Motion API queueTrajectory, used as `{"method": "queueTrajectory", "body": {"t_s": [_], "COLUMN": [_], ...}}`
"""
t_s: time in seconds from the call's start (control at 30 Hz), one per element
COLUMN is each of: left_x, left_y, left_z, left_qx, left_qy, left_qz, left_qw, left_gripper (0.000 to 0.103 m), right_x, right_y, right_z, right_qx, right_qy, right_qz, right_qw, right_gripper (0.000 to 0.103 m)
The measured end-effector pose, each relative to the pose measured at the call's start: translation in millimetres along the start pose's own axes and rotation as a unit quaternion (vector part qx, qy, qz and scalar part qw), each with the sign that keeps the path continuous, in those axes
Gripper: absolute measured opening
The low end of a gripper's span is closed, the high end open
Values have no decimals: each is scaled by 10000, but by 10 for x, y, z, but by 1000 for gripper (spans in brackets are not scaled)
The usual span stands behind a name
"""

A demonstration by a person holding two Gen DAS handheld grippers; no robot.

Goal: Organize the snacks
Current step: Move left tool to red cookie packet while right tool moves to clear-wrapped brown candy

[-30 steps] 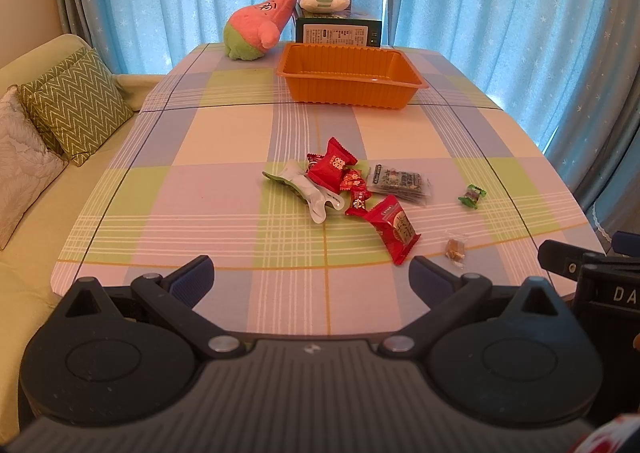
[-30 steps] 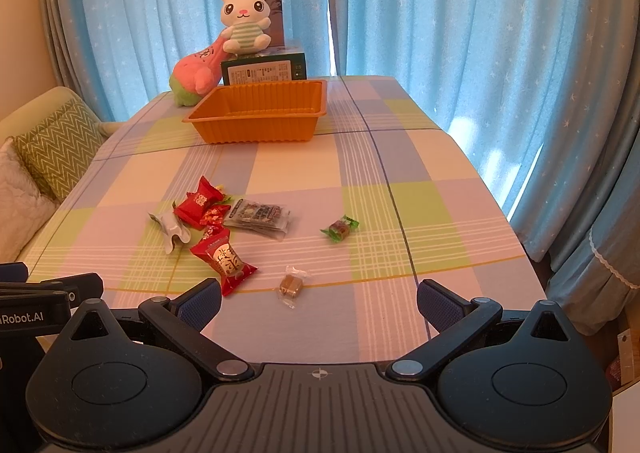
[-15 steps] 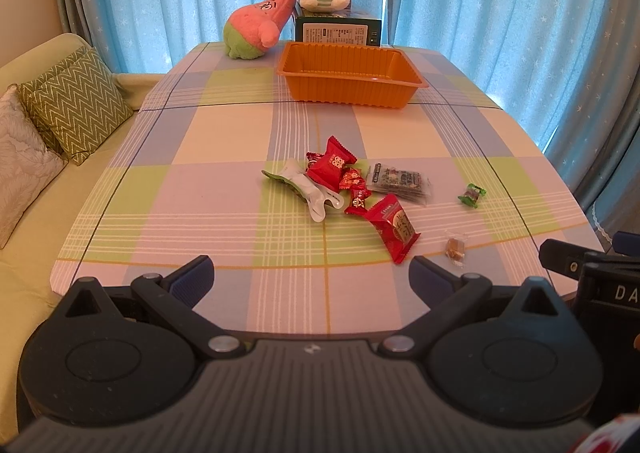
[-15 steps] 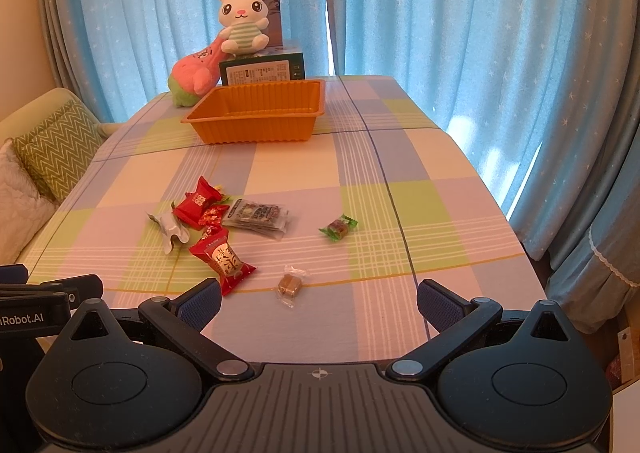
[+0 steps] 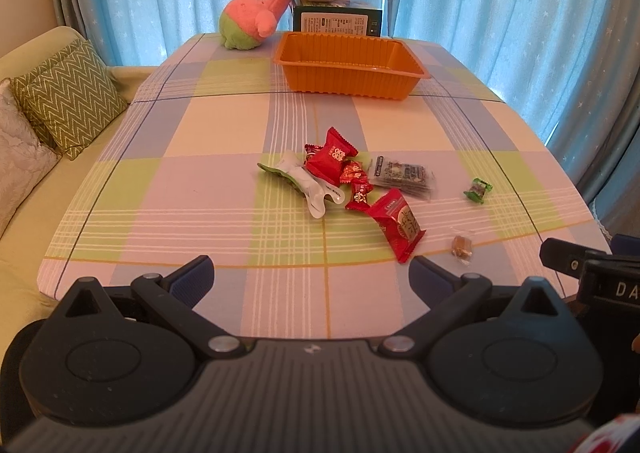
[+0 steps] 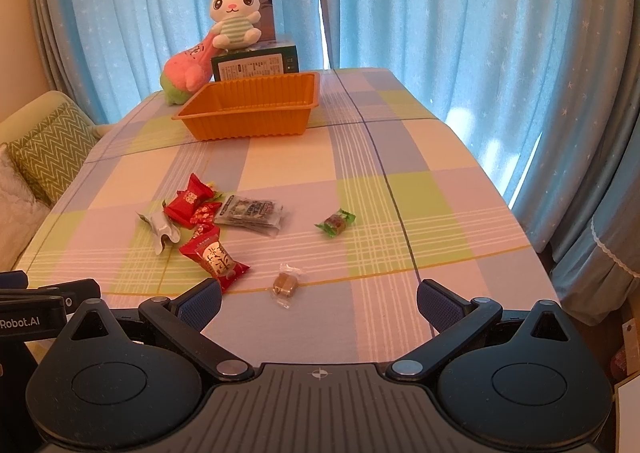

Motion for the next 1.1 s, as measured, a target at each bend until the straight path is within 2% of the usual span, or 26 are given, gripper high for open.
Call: {"method": "queueTrajectory", "body": {"t_s": [0.27, 0.5, 0.53, 0.57, 0.6, 0.77, 0.87, 1.0, 1.1], "left_x": [-47, -85, -95, -101, -107, -143, -163, -184, -190], "left_y": [-390, -697, -731, -760, -787, -898, -937, -955, -947], "left_z": [83, 177, 186, 192, 197, 206, 198, 176, 171], "left_qx": [167, 275, 285, 284, 288, 343, 340, 350, 336], "left_qy": [-28, 121, 119, 120, 124, 92, 78, 93, 143], "left_qz": [-47, -191, -194, -199, -196, -238, -278, -364, -461], "left_qw": [9998, 9994, 9993, 9993, 9993, 9991, 9990, 9987, 9983], "left_gripper": [102, 98, 98, 98, 98, 98, 98, 95, 92], "right_x": [-118, -137, -132, -129, -126, -147, -115, -81, -76], "right_y": [-431, -884, -938, -994, -1067, -1267, -1293, -1334, -1339], "right_z": [-54, -83, -85, -85, -89, -134, -148, -130, -129], "right_qx": [114, 274, 288, 323, 420, 551, 488, 458, 460], "right_qy": [-173, -285, -274, -258, -246, -249, -162, 5, 114], "right_qz": [20, 201, 208, 241, 230, 170, 120, 47, -4], "right_qw": [9998, 9990, 9990, 9989, 9985, 9980, 9986, 9989, 9989], "right_gripper": [103, 103, 96, 83, 61, 59, 56, 39, 21]}}
Point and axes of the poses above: each gripper's, at about its wrist camera, not at the fingertips, and y roughly against the way its jaws point, x to its left, z to its top, the point moved 1 cm from there along -y, roughly the way its jaws point, and after that the axes turned 14 degrees about z, right-handed, at the moved point
